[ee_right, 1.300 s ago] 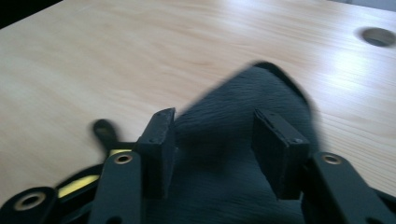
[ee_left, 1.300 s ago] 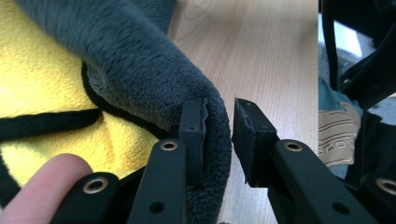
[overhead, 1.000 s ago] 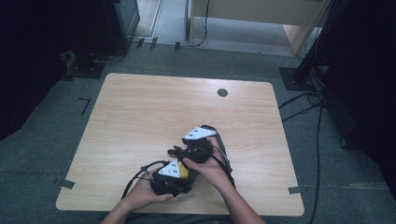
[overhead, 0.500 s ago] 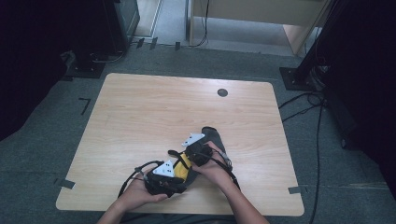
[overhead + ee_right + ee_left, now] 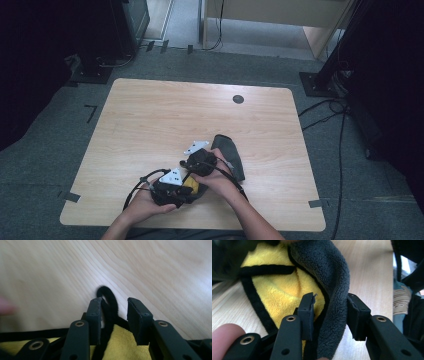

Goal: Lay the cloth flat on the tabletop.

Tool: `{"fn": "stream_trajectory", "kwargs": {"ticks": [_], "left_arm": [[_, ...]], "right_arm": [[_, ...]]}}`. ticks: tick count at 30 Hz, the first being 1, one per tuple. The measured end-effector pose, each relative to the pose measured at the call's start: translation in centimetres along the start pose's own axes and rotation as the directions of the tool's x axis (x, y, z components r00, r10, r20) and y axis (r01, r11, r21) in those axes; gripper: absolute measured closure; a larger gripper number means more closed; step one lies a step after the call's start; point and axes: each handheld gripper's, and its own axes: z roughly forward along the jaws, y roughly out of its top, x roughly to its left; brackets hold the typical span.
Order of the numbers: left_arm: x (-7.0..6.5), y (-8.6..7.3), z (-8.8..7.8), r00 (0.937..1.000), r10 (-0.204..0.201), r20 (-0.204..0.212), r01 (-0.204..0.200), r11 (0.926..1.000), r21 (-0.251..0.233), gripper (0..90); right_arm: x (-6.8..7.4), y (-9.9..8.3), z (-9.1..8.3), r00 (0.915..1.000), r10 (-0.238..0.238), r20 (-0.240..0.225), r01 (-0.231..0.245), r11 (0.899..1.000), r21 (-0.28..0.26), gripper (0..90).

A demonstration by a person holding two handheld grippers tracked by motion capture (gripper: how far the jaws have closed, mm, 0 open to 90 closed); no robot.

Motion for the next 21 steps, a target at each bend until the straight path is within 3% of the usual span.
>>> {"fn": "stream_trajectory", "kwargs": {"ticks": [2,4,6,8,11,12,13,14,15,16,17,18,19,20,21], "left_arm": [[0.0,-0.1,0.2,0.9999,-0.01,-0.006,0.01,0.9999,0.004,62.3],[0.0,0.0,0.2,0.9999,-0.013,-0.001,0.013,0.9999,0.003,62.3],[0.1,0.0,0.2,0.9999,-0.015,0.002,0.014,0.9999,0.002,62.1],[0.1,0.0,0.0,0.9998,-0.015,0.011,0.015,0.9999,-0.006,61.8],[0.4,0.0,-0.8,0.9986,-0.033,0.041,0.035,0.9981,-0.051,60.9],[0.6,0.0,-1.2,0.9979,-0.044,0.048,0.047,0.9962,-0.074,60.3],[0.9,0.0,-1.5,0.9967,-0.056,0.059,0.061,0.9941,-0.09,59.5],[1.1,0.0,-1.8,0.995,-0.075,0.066,0.081,0.9911,-0.106,59.5],[1.7,-0.1,-2.3,0.992,-0.112,0.058,0.119,0.9837,-0.134,58.0],[1.7,-0.1,-2.3,0.992,-0.112,0.058,0.119,0.9837,-0.134,57.4],[2.0,-0.2,-2.4,0.9902,-0.133,0.044,0.138,0.9799,-0.144,56.9],[2.2,-0.2,-2.5,0.9876,-0.155,0.026,0.157,0.975,-0.157,56.9],[2.4,-0.2,-2.6,0.9841,-0.177,0.008,0.176,0.9692,-0.172,55.9],[2.6,-0.2,-2.7,0.9802,-0.198,-0.008,0.192,0.9627,-0.19,55.9],[2.8,-0.1,-2.7,0.9742,-0.225,-0.018,0.216,0.9534,-0.21,55.2]], "right_arm": [[0.1,-0.1,0.6,1.0,-0.003,0.002,0.003,1.0,0.011,69.0],[0.2,0.0,0.5,0.9995,-0.03,-0.008,0.03,0.999,0.025,83.7],[0.2,0.1,0.3,0.9993,-0.038,0.0,0.037,0.999,0.02,87.2],[0.0,0.1,-0.3,0.9997,-0.024,0.011,0.024,1.0,-0.005,87.9],[-1.1,0.0,-2.4,0.9987,0.05,0.007,-0.049,0.993,-0.11,88.0],[-1.4,-0.1,-3.3,0.9967,0.079,0.016,-0.076,0.986,-0.145,88.5],[-2.3,-0.4,-5.3,0.9932,0.114,0.024,-0.107,0.971,-0.213,88.5],[-2.3,-0.4,-5.3,0.9932,0.114,0.024,-0.107,0.971,-0.213,88.5],[-3.0,-0.9,-7.3,0.9889,0.146,0.028,-0.133,0.954,-0.269,88.6],[-3.0,-0.9,-7.3,0.9889,0.146,0.028,-0.133,0.954,-0.269,88.6],[-3.8,-1.5,-9.3,0.984,0.167,0.06,-0.14,0.939,-0.315,88.7],[-3.8,-1.5,-9.3,0.984,0.167,0.06,-0.14,0.939,-0.315,88.7],[-4.7,-2.5,-11.1,0.9784,0.199,0.057,-0.165,0.917,-0.364,88.7],[-4.7,-2.5,-11.1,0.9784,0.199,0.057,-0.165,0.917,-0.364,88.7],[-5.2,-3.0,-12.0,0.9773,0.206,0.05,-0.171,0.906,-0.387,88.7]]}}
